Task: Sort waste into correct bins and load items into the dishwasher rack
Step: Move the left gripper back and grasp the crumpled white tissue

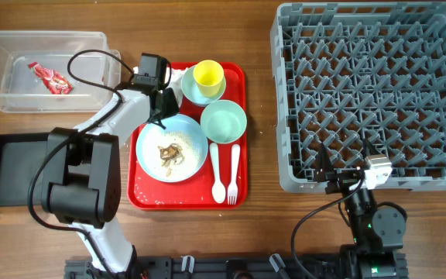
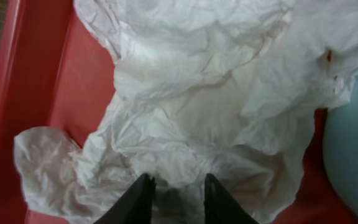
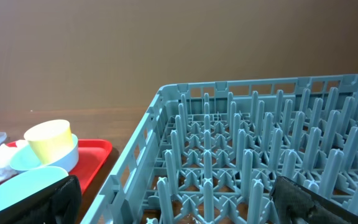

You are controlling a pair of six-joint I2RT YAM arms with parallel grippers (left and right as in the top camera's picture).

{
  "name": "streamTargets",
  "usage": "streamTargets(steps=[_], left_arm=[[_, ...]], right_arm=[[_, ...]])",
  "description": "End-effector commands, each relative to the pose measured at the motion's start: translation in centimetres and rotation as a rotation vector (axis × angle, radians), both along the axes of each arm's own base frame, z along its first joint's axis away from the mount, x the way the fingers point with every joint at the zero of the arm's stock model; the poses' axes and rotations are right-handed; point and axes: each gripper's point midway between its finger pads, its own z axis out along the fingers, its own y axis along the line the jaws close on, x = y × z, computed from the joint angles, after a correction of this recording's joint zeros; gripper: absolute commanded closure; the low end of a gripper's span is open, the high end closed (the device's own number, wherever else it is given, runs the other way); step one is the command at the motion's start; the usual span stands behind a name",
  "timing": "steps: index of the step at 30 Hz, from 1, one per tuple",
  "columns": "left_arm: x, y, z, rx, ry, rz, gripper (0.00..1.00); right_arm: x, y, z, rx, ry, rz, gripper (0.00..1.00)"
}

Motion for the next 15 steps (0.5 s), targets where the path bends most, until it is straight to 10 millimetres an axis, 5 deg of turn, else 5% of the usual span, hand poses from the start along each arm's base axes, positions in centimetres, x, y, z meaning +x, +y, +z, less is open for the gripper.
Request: streamTargets(steps=[1, 2, 15], left_arm=[[-0.4, -0.4, -0.6, -0.016, 0.024, -0.001, 0.90], [-0.5, -0.3, -0.2, -0.017, 0.020, -0.001, 0.96], [-0.9, -0.2, 10.2, -0.053, -0.171, -0.002, 0.96]], right_arm=[[-0.1, 0.3, 0.2, 0.013, -0.007, 0.016, 0.00], [-0.1, 0.3, 0.2, 0.013, -0.007, 0.016, 0.00], [-0.1, 0.3, 0.2, 0.013, -0.007, 0.016, 0.00]])
